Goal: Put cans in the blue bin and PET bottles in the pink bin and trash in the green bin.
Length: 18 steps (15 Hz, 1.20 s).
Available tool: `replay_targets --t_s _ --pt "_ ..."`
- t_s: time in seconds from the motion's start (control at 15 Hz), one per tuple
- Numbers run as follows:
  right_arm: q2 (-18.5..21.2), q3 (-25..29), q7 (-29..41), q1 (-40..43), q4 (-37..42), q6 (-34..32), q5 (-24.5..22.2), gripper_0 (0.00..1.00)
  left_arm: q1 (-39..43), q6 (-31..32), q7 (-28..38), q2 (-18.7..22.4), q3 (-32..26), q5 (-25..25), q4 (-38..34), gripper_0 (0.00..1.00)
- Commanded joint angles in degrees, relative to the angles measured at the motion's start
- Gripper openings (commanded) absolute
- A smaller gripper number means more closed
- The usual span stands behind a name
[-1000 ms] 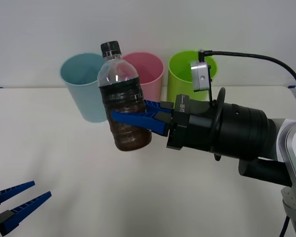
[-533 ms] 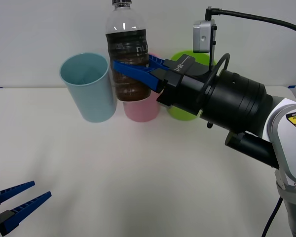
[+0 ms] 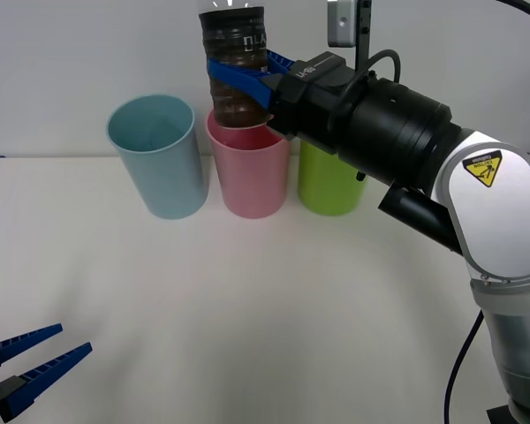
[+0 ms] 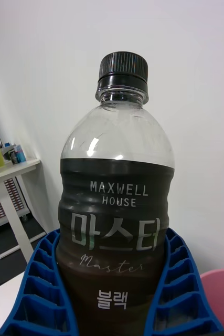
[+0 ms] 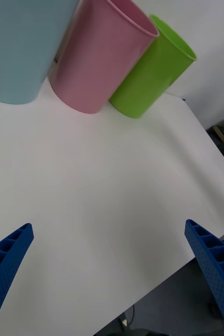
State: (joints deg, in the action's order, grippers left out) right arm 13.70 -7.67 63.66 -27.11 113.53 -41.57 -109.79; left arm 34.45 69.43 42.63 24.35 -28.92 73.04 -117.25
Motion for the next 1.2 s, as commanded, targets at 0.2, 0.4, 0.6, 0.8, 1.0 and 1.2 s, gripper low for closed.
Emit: replay_targets --t_s 0.2,0.4,0.6,0.8,1.0,1.2 --pt "-2.81 -2.44 -0.11 -6.82 -9.47 5.01 -5.52 0.0 0.0 0.0 0.0 0.0 0.0 0.0 0.0 1.0" --pt "-2.98 -5.69 -0.55 -12.0 -17.38 11.87 -6.66 0.0 0.0 0.0 0.0 0.0 0.0 0.0 0.0 1.0" --pt "-2.98 -7.98 -1.43 -15.43 -24.14 16.7 -8.77 0.0 0.0 0.0 0.0 0.0 0.0 0.0 0.0 1.0" --pt "-2.98 -7.71 -1.43 -16.57 -26.52 16.79 -15.72 0.0 0.0 0.0 0.0 0.0 0.0 0.0 0.0 1.0" --pt "-2.63 -7.71 -1.78 -17.72 -29.07 17.23 -16.95 0.0 0.0 0.0 0.0 0.0 0.0 0.0 0.0 1.0" --pt "-2.37 -7.71 -2.4 -19.56 -32.49 17.32 -17.65 0.0 0.0 0.0 0.0 0.0 0.0 0.0 0.0 1.0"
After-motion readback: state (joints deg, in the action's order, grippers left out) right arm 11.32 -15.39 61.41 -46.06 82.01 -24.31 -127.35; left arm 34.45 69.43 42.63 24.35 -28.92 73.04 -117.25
